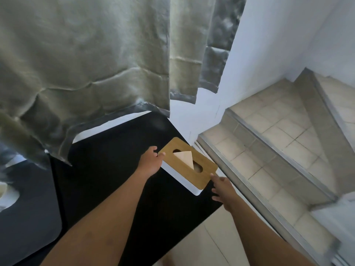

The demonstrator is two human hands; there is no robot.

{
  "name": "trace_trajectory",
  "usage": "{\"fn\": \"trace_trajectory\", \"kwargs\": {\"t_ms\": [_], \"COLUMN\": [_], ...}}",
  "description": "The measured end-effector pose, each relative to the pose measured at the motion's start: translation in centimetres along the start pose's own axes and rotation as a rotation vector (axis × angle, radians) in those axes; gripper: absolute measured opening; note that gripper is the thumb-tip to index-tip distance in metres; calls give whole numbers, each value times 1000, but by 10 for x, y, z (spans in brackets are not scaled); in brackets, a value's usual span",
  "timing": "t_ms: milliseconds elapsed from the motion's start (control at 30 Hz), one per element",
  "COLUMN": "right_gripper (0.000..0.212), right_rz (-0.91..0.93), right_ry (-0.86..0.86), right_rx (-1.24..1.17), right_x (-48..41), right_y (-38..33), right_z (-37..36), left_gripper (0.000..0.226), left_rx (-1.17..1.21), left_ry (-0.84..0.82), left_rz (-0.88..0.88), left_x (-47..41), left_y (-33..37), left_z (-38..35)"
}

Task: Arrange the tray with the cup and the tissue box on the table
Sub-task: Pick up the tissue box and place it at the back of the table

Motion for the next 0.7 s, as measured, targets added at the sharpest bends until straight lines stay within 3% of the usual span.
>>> {"fn": "trace_trajectory", "kwargs": {"t_ms": [433,700], "right_gripper": [83,90], "right_rz": [-50,-77], "right_ry": [-180,-209], "right_rx": [51,80], "right_x": [-40,-59], "right_y": [-10,-26], "right_z": [-20,-35], "left_gripper": [63,57], "left_rx": [22,-22], "left_ry": [-123,-90], "left_rz": [38,60], "left_x": [-52,-66], "left_y": [-2,9], "left_z": [-18,-13]}}
Point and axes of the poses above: each hand's wrist, its own x-axis away from the middle knuckle, its own z-axis out of the back of the hand, y = z × x, the point moved 5 cm from there along -x, towards the middle knuckle, and after that the axes turned 8 degrees about -z, right-handed, at the moved point
